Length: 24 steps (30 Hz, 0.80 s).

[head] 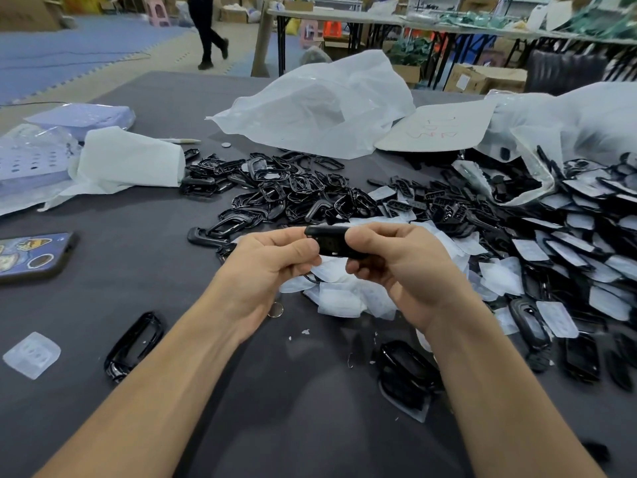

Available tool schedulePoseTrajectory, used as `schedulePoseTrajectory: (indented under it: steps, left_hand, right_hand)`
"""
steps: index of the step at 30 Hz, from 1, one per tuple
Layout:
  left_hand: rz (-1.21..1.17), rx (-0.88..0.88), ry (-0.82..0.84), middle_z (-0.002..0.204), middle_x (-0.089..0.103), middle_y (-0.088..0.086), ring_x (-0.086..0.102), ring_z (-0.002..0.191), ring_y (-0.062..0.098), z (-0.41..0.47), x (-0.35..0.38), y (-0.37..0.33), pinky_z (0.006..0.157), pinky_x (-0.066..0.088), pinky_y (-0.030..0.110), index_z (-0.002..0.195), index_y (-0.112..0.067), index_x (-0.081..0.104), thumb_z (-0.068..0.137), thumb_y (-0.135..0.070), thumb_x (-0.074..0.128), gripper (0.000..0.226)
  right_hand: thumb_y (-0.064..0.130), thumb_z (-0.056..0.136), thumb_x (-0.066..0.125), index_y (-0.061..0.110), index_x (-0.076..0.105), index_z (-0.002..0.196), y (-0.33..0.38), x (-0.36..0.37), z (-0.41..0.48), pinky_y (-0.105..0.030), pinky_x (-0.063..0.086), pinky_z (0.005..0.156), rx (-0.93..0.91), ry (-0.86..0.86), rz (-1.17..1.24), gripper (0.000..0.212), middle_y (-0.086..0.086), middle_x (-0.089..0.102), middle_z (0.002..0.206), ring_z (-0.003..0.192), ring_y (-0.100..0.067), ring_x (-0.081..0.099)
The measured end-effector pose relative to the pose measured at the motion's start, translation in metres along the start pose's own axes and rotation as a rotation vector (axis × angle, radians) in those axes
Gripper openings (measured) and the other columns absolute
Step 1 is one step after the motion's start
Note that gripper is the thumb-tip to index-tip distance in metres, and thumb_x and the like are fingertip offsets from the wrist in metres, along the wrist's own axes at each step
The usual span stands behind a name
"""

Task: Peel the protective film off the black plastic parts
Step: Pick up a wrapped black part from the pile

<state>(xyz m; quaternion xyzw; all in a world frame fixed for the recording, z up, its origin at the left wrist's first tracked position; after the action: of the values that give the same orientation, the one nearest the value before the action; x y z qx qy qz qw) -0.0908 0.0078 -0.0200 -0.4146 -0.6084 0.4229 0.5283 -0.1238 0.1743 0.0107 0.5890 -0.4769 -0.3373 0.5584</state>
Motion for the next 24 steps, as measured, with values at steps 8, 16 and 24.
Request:
schedulePoseTrajectory:
  steps: [8,16,24]
  left_hand:
    - [0.584,0.237,-0.249,0.078,0.079,-0.012,0.069,0.069,0.004,-0.007,-0.006,-0.006,0.063,0.054,0.017,0.085,-0.041,0.082,0.078,-0.026,0.081,0.017]
    - [0.273,0.137,-0.327,0.078,0.079,0.005,0.069,0.074,0.018,-0.004,-0.015,-0.005,0.066,0.058,0.033,0.077,-0.023,0.084,0.085,-0.002,0.073,0.025]
    - [0.279,0.149,-0.366,0.076,0.078,0.003,0.068,0.082,0.026,-0.003,-0.019,-0.005,0.077,0.057,0.047,0.076,-0.025,0.084,0.066,-0.021,0.073,0.016]
  right_hand:
    - [0.027,0.080,0.083,0.032,0.082,0.077,0.078,-0.144,-0.017,-0.017,0.050,0.059,-0.343,-0.661,-0.919,0.006,0.015,0.072,0.063,0.063,-0.003,0.068]
    - [0.032,0.088,0.078,0.023,0.083,0.094,0.055,-0.233,-0.015,-0.041,0.053,0.084,0.064,-0.742,-1.461,0.012,-0.011,0.077,0.097,0.096,-0.037,0.069]
    - [0.012,0.093,0.062,0.021,0.078,0.116,0.056,-0.161,0.015,-0.033,0.055,0.082,-0.155,-0.572,-1.296,0.030,-0.005,0.071,0.079,0.066,-0.020,0.059]
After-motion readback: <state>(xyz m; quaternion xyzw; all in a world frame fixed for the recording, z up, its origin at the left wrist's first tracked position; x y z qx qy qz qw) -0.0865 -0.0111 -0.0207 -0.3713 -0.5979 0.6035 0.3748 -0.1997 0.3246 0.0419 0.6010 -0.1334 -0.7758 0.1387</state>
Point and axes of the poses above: each hand's wrist, its own z-axis towards the middle knuckle, its own x-axis out of the palm, y = z × x, the point moved 6 cm from there along z, towards the middle knuckle
